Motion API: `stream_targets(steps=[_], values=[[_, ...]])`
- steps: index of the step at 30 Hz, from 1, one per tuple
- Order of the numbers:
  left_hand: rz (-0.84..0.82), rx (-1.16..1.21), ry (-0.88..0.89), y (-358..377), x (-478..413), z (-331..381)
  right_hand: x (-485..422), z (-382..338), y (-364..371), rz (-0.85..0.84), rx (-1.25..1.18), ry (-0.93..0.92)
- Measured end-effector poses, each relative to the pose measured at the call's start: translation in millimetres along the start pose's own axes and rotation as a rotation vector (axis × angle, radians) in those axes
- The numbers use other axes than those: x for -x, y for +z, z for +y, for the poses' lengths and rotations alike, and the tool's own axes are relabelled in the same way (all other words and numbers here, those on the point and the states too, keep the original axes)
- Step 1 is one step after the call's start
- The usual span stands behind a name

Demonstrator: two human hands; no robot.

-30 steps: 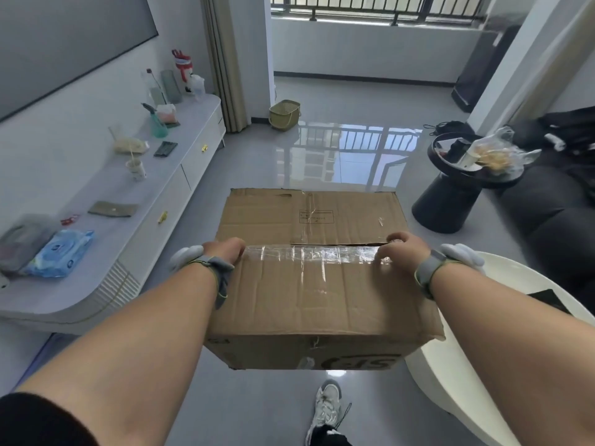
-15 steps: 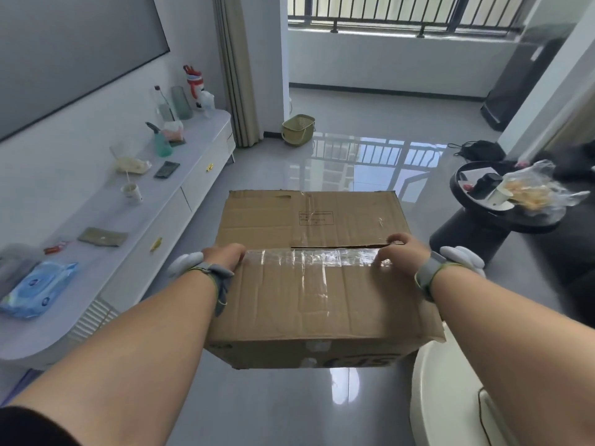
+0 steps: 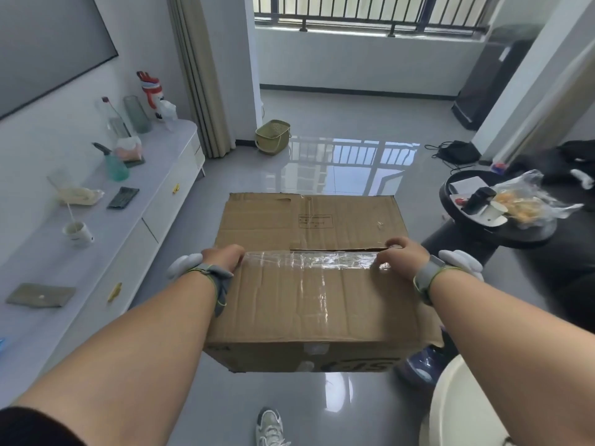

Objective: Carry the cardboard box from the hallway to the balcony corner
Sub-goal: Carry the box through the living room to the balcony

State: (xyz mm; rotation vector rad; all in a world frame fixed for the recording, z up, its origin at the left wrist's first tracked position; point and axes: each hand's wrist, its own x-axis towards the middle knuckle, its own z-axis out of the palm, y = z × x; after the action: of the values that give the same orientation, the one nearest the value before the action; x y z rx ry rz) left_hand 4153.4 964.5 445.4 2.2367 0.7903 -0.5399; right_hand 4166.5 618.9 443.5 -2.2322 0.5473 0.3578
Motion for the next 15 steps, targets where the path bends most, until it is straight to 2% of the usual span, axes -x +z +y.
stream_targets(steps=[5, 9, 12, 15], values=[[-0.013, -0.077, 0.085, -23.7, -54.3, 46.0, -42.5, -35.6, 0.4, 0.052, -0.018, 0.043], [-0.024, 0.001, 0.125, -32.8, -78.8, 76.3, -67.2, -49.4, -1.7, 0.072, -0.055, 0.07], [-0.033, 0.194, 0.139, -31.2, -99.3, 95.1, -88.0, -58.7, -6.4, 0.082, -0.063, 0.075], [-0.071, 0.215, 0.166, -27.7, -121.9, 115.7, -114.9, -65.2, -12.9, 0.083, -0.056, 0.078]])
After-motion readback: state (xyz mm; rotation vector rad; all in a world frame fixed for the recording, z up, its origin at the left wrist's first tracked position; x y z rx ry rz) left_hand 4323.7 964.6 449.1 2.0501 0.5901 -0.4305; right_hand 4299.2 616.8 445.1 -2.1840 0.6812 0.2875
